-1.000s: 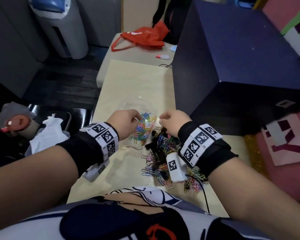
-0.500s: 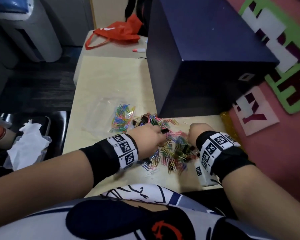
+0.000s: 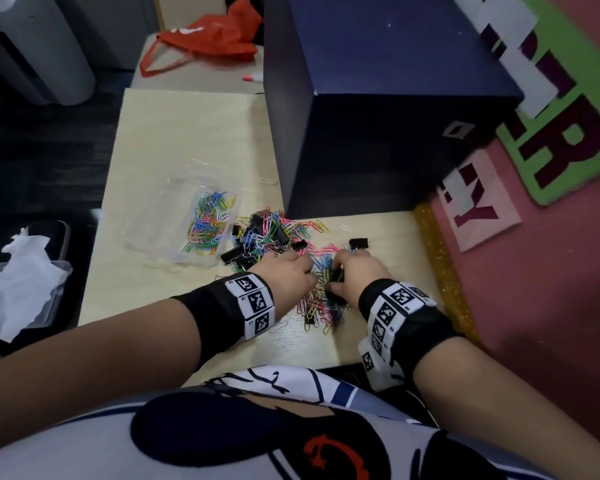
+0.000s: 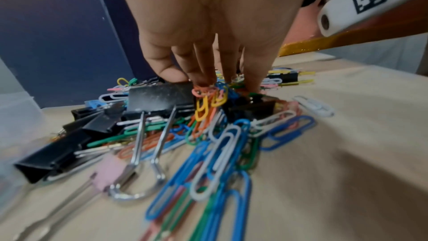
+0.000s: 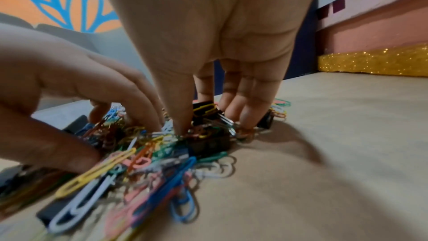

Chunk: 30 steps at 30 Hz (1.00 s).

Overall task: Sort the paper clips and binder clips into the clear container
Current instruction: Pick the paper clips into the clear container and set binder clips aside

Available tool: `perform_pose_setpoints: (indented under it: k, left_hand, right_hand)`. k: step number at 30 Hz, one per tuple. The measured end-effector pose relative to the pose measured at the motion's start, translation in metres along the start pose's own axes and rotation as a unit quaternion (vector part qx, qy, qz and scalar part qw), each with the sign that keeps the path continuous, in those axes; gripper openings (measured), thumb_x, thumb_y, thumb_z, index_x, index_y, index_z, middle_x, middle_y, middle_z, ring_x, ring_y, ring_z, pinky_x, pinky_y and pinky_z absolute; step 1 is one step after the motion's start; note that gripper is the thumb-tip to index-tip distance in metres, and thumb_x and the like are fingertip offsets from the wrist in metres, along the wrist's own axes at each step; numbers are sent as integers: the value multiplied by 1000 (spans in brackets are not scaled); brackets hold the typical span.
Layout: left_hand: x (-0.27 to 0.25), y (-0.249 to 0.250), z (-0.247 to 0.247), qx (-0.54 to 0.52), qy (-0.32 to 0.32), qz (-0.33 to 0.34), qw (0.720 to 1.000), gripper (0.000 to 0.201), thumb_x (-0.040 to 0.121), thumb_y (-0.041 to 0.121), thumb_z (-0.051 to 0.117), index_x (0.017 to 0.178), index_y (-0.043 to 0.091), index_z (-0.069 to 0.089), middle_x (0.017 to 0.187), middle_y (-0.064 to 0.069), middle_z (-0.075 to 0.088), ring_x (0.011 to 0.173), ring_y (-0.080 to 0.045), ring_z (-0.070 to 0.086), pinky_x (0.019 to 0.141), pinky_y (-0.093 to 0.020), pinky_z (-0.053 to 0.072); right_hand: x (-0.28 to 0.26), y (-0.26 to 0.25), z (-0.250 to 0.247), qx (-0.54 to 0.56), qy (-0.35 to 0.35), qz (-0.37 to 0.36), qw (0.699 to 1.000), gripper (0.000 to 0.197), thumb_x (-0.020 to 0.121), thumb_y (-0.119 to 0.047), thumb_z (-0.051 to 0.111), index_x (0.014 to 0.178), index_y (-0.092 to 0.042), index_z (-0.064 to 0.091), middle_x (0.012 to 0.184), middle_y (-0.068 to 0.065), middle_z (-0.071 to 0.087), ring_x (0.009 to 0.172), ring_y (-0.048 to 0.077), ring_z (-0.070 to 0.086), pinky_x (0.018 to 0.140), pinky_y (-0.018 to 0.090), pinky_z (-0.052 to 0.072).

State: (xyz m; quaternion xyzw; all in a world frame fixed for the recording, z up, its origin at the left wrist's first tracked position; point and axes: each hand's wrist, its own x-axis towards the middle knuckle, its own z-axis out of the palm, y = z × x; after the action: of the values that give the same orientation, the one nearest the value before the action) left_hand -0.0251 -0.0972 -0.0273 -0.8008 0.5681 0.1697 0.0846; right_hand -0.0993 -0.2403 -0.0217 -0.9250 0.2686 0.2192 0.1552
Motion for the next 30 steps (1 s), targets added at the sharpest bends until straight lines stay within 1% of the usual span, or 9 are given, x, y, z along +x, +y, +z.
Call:
perform_pose_setpoints:
  k: [4, 7, 10, 13, 20, 23, 26, 28, 30]
  left_hand:
    - [1, -2, -5, -14, 3, -34, 999, 39, 83, 15, 61, 120, 19, 52, 122, -6, 45, 112, -27, 44, 88, -44, 42]
    - [1, 1, -5, -29, 32, -33, 999, 32, 87, 24, 54, 119, 20, 52, 122, -5, 46, 112, -27, 44, 90, -43, 40]
    - [2, 9, -7, -37, 40, 18, 998, 36, 88, 37, 49, 120, 22, 53, 120, -4, 48, 113, -26, 43, 92, -41, 39]
    - [5, 12, -8, -11, 0, 69, 998, 46, 83, 49, 56, 123, 26, 53, 118, -2, 49, 113, -26, 44, 91, -42, 40]
    - [10, 10, -5, -11, -4, 56, 998, 40, 86, 40, 56, 122, 23, 53, 113, -4, 54, 108, -26, 49, 89, -39, 41]
    - [11, 10, -6, -34, 1, 31, 999, 37, 86, 24, 55, 121, 18, 48, 110, -7, 53, 98, -27, 53, 82, -39, 48]
    - [11, 8, -4, -75, 6, 3, 997, 41, 81, 7, 52, 120, 17, 40, 105, -9, 50, 84, -28, 55, 68, -39, 53]
    - [11, 7, -3, -71, 10, 2, 997, 42, 80, 5, 52, 118, 17, 41, 104, -9, 49, 81, -28, 55, 66, -40, 53]
    - [11, 7, -4, -46, 10, 7, 999, 38, 80, 8, 53, 116, 16, 45, 104, -9, 51, 82, -28, 56, 69, -40, 53]
  right_hand:
    - [7, 4, -11, 56, 26, 17, 998, 34, 78, -25, 73, 108, -22, 57, 118, 5, 49, 91, 22, 57, 78, 24, 44]
    - [13, 8, -23, 121, 54, 12, 991, 27, 76, -27, 72, 98, -25, 57, 106, -1, 60, 87, 18, 60, 70, 25, 48]
    - [17, 12, -31, 172, 86, 9, 981, 24, 78, -32, 72, 96, -29, 56, 97, -10, 62, 88, 17, 62, 76, 29, 53]
    - [21, 16, -35, 178, 95, 11, 979, 23, 82, -40, 69, 100, -31, 57, 95, -13, 59, 91, 15, 61, 81, 29, 51]
    - [24, 28, -33, 229, 131, 37, 964, 15, 89, -14, 59, 103, -18, 58, 101, 4, 66, 79, 23, 59, 66, 25, 43]
    - [27, 32, -31, 215, 157, 56, 962, 17, 90, -10, 55, 105, -19, 54, 103, 4, 60, 72, 22, 52, 59, 24, 37]
    - [33, 38, -28, 207, 188, 72, 957, 21, 88, -10, 58, 102, -22, 48, 124, 6, 46, 80, 25, 55, 66, 27, 43]
    - [38, 43, -27, 232, 212, 85, 946, 23, 85, -11, 61, 96, -24, 46, 127, 7, 40, 91, 29, 58, 78, 35, 53]
    - [41, 48, -27, 228, 241, 97, 938, 23, 84, -14, 64, 96, -24, 47, 126, 7, 40, 92, 29, 59, 80, 39, 55]
